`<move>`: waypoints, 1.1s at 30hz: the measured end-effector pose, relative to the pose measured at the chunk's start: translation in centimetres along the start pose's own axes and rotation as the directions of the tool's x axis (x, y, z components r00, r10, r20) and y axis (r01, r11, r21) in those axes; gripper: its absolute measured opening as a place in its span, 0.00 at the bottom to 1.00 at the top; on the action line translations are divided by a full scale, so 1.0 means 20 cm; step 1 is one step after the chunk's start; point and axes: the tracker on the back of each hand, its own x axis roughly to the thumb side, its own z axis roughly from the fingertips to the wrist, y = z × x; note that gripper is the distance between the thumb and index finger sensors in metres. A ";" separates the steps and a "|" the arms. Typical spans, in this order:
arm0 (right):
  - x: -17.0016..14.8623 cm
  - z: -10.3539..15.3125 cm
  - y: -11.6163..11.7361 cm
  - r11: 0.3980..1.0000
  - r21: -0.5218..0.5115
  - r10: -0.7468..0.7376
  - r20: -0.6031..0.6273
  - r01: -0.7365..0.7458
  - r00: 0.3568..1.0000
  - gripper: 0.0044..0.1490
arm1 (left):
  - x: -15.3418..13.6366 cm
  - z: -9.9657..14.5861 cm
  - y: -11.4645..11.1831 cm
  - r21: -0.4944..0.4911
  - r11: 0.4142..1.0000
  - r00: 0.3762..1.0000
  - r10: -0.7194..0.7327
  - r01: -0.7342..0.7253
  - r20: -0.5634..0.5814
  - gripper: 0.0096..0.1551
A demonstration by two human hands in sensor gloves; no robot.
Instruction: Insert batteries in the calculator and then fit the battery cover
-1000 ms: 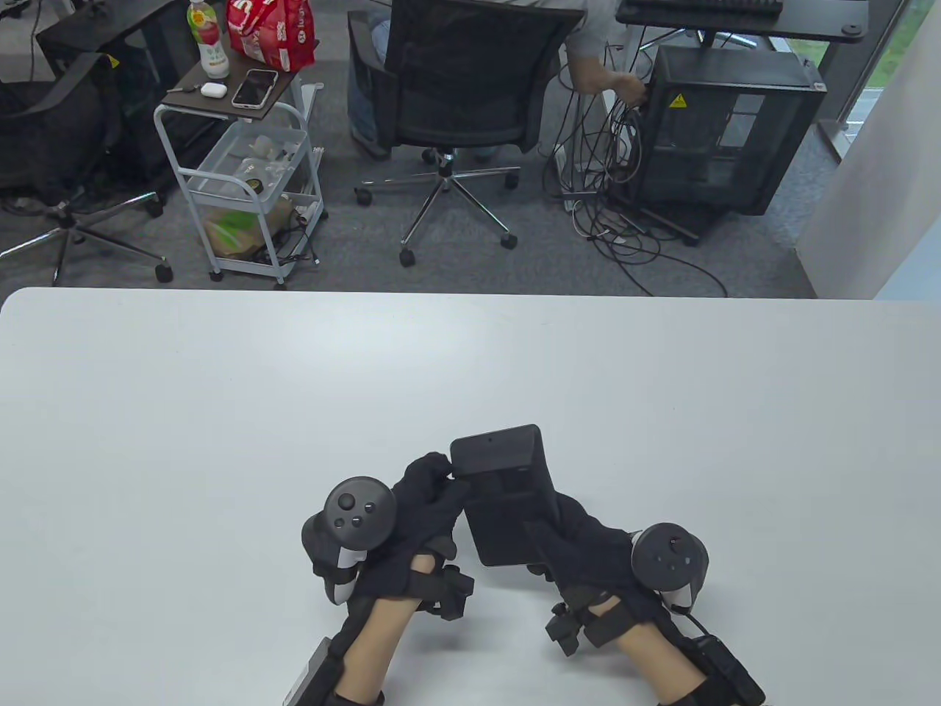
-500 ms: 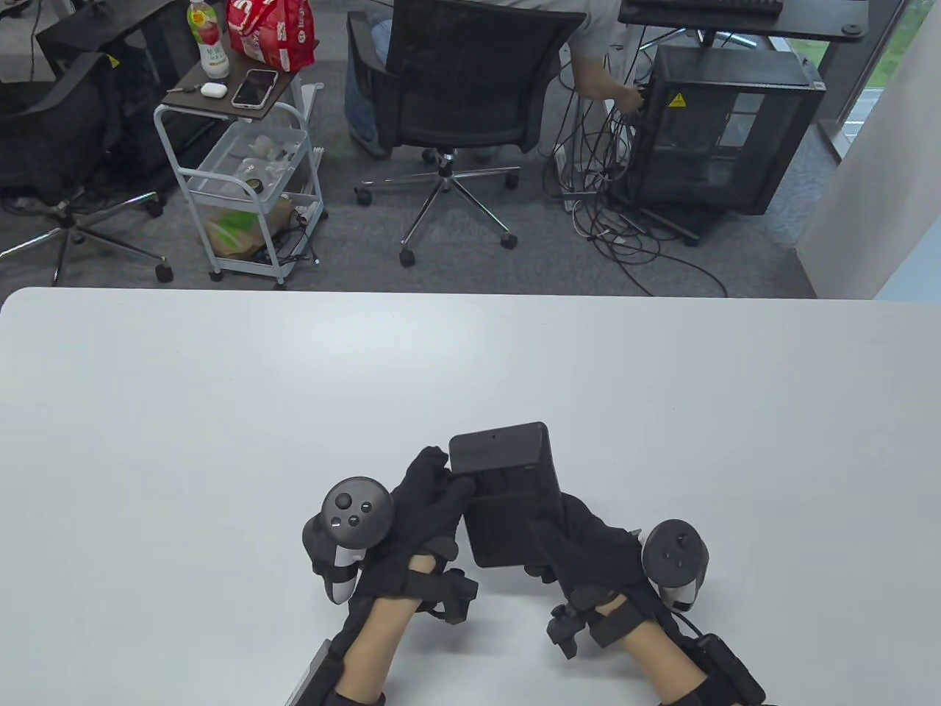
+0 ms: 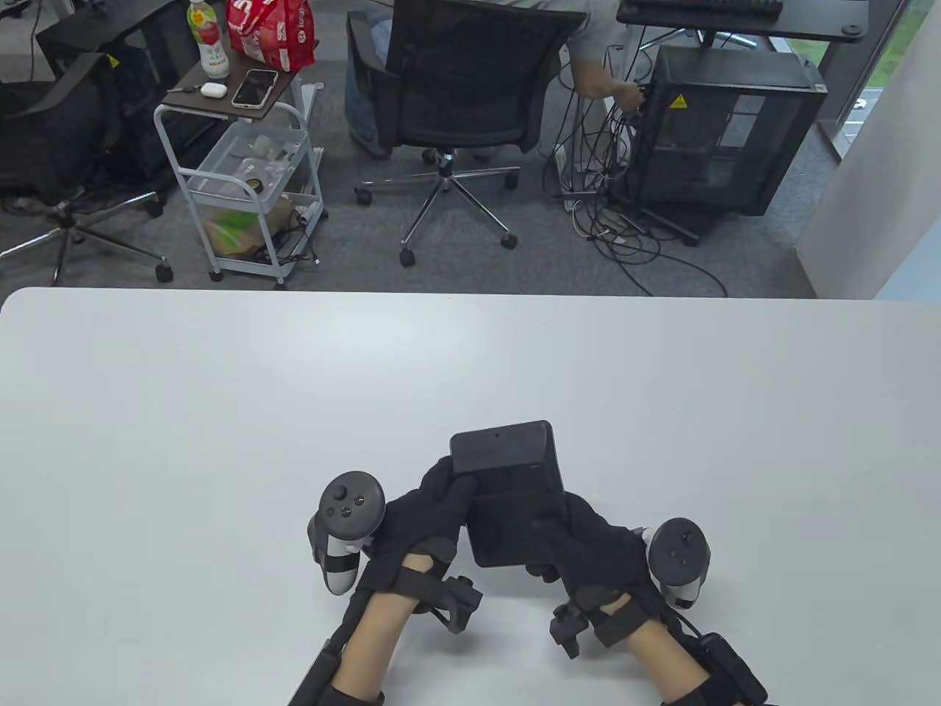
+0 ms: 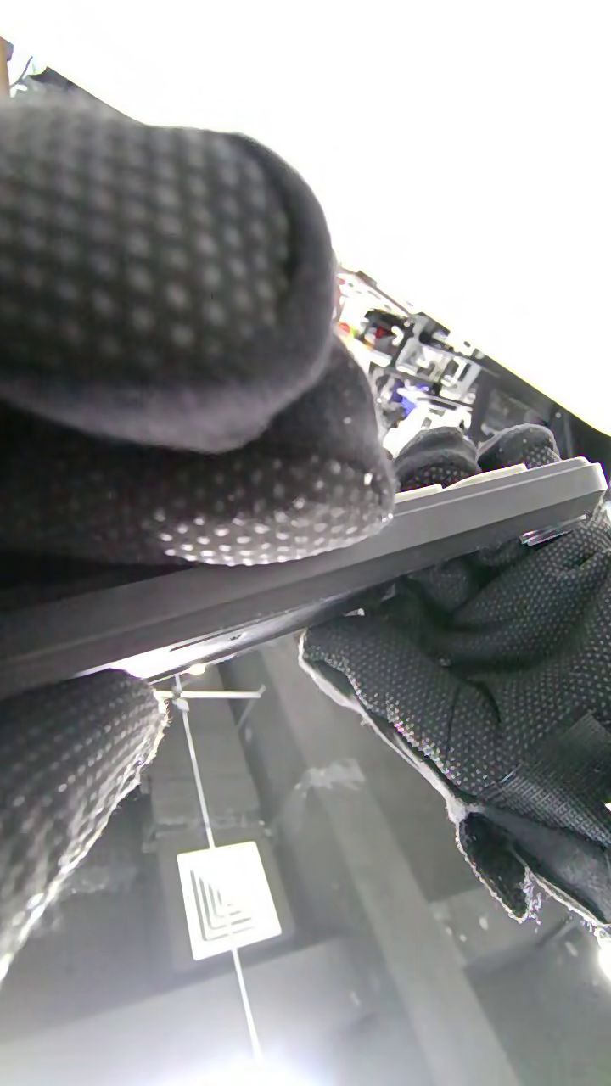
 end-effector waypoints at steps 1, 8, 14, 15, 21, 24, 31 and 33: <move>0.00 0.00 0.00 1.000 0.000 0.003 0.000 -0.003 1.000 0.35 | 0.00 0.00 0.00 0.001 1.000 1.000 -0.017 0.017 -0.002 0.44; 0.00 0.00 0.00 1.000 -0.007 0.006 0.003 -0.006 1.000 0.35 | 0.01 0.01 -0.01 0.014 1.000 1.000 0.006 -0.006 -0.009 0.45; 0.02 0.00 0.01 0.998 -0.012 0.069 0.015 -0.069 0.998 0.35 | 0.00 0.01 -0.03 0.024 0.999 0.999 -0.027 0.027 -0.018 0.45; 0.03 0.00 0.01 0.997 -0.010 0.079 0.018 -0.079 0.997 0.35 | 0.00 0.01 -0.04 0.022 0.999 0.999 -0.039 0.039 -0.021 0.46; 0.03 0.01 0.01 0.995 -0.007 0.103 0.018 -0.103 0.994 0.35 | 0.00 0.02 -0.06 0.028 0.996 0.995 -0.089 0.090 -0.035 0.47; 0.05 0.01 0.02 0.989 -0.013 0.145 0.035 -0.144 0.989 0.35 | 0.01 0.02 -0.06 0.027 0.993 0.993 -0.112 0.113 -0.037 0.48; 0.08 0.02 0.04 0.981 -0.023 0.193 0.060 -0.192 0.979 0.36 | 0.01 0.02 -0.08 0.033 0.988 0.989 -0.147 0.148 -0.024 0.50; 0.08 0.02 0.04 0.982 -0.024 0.188 0.057 -0.187 0.981 0.37 | 0.00 0.02 -0.08 0.027 0.989 0.989 -0.147 0.148 -0.026 0.50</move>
